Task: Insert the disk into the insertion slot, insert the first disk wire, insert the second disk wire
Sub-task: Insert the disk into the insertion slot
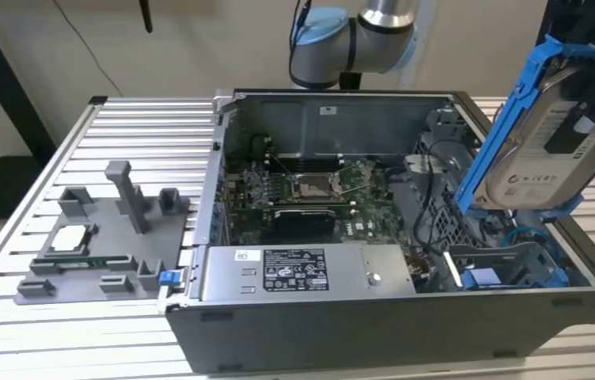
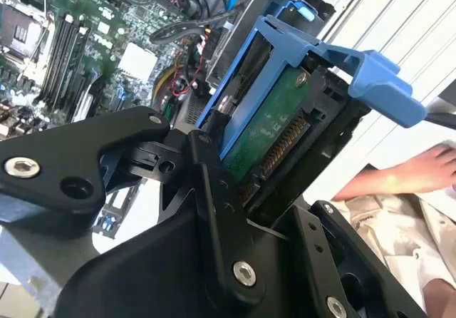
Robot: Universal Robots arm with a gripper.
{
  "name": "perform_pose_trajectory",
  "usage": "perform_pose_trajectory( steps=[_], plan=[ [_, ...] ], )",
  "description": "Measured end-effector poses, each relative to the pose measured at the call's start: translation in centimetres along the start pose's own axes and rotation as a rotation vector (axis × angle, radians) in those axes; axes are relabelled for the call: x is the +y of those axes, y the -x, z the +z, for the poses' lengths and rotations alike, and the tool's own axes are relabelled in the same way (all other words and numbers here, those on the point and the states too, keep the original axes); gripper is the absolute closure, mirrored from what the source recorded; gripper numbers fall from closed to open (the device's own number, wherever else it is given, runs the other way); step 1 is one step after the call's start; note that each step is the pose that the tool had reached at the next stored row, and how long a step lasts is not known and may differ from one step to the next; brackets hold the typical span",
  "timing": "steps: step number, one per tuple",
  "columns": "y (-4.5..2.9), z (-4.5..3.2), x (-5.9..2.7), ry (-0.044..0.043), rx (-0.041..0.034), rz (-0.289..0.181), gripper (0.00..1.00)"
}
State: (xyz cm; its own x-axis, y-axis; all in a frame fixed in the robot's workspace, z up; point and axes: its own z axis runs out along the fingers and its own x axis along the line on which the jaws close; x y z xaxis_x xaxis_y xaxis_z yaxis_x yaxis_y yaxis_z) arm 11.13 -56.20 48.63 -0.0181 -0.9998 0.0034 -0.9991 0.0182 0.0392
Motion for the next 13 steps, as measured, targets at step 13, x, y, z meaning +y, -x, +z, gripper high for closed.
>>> perform_pose_trajectory(
  steps=[13],
  plan=[
    [-0.09, 0.31, -0.07, -0.0006, 0.0041, 0.000, 1.00]
  ],
)
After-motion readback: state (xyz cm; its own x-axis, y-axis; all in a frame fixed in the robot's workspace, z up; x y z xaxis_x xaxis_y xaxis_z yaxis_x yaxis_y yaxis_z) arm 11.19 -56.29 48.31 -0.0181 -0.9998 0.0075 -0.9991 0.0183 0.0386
